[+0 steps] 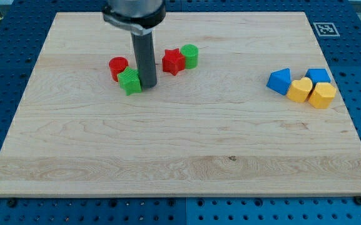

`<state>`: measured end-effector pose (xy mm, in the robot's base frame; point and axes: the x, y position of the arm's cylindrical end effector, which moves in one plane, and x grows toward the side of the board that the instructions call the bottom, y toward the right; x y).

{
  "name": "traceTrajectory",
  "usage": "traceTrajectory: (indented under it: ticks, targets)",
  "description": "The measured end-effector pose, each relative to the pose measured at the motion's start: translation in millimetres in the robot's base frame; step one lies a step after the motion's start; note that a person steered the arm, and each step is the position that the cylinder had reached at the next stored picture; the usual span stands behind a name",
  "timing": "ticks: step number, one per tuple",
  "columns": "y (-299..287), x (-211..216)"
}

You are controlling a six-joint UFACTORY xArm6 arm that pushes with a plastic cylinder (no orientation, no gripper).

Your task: Slide the green star to the bottom left of the red circle

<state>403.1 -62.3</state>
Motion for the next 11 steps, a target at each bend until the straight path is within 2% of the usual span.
traceTrajectory:
  ticks: [4,5,6,7,8,9,10,11]
  targets:
    - [-42.7,-17.9]
    - [-43.7,19.4]
    - [-18.8,65.2]
    - [13.8,88.0]
    - [16.2,70.4]
    - [-8.7,75.1]
    - [-58.5,79.9]
    - [-77.0,78.4]
